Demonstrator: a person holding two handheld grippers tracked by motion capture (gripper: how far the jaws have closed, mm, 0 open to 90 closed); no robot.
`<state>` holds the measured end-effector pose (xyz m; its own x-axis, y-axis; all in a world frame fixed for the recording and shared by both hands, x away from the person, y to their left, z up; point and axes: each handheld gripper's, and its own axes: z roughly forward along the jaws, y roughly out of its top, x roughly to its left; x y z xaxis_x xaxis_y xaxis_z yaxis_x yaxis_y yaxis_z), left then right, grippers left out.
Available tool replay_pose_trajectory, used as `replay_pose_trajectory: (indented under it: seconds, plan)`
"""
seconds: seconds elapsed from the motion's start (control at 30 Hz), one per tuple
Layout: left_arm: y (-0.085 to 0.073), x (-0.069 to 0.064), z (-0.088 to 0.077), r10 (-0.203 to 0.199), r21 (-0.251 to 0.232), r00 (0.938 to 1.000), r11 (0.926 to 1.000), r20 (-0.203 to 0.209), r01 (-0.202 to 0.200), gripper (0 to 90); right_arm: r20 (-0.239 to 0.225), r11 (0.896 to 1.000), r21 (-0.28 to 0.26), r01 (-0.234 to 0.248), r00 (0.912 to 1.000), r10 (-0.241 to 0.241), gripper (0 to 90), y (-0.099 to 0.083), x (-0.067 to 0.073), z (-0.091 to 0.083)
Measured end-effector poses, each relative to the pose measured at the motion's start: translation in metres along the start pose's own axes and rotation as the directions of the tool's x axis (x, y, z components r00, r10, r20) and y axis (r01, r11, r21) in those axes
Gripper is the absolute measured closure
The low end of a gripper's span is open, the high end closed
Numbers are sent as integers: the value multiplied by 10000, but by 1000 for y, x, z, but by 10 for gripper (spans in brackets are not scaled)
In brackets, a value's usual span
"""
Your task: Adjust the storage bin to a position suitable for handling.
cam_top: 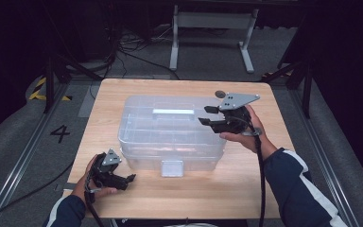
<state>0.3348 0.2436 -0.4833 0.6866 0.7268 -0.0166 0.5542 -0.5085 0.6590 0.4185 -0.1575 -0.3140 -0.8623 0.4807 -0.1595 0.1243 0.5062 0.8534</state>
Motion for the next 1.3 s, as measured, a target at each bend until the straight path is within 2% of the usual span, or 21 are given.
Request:
replay_pose_trajectory:
  seconds: [0.4, 0.53, 0.77, 0.9, 0.97, 1.0, 1.03, 1.1, 1.13, 1.17, 1.3]
  plan:
    - [0, 0, 0, -2, 0, 10000, 10000, -3, 2, 14, -363, 9993, 233, 286, 9990, -278, 622, 11, 5, 14]
    - [0, 0, 0, -2, 2, 10000, 10000, -7, 2, 14, -326, 9987, 323, 395, 9987, -385, 647, 13, 7, 18]
    - [0, 0, 0, -3, 2, 10000, 10000, -8, 3, 15, -389, 9955, 503, 800, 9962, -781, 754, 18, 11, 22]
    - [0, 1, -1, 66, -1, 10000, 10000, -63, -66, 22, -368, 9946, 550, 877, 9956, -857, 763, 20, 12, 23]
    - [-1, 1, -3, 101, -45, 9999, 9999, -13, -101, 54, -403, 9957, 519, 769, 9964, -749, 765, 20, 12, 23]
    - [-2, 2, -4, 159, -159, 9998, 9997, -113, -161, 76, -413, 9959, 512, 742, 9965, -721, 766, 20, 12, 23]
    - [-2, 2, -5, -42, -211, 10000, 9998, -91, 40, 104, -398, 9961, 507, 721, 9967, -701, 766, 20, 12, 23]
    - [-3, 3, -6, -135, -213, 9998, 9997, -164, 132, 165, -395, 9963, 495, 703, 9969, -684, 767, 20, 12, 23]
    - [-3, 3, -6, -135, -213, 9998, 9997, -164, 132, 176, -418, 9967, 481, 646, 9972, -627, 768, 20, 12, 23]
    - [-2, 4, -7, 25, -226, 9995, 9997, -314, -32, 179, -439, 9971, 466, 604, 9973, -584, 768, 20, 11, 23]
    - [-1, 4, -8, -103, -79, 9995, 9999, -292, 101, 208, -437, 9977, 424, 529, 9977, -510, 768, 21, 10, 23]
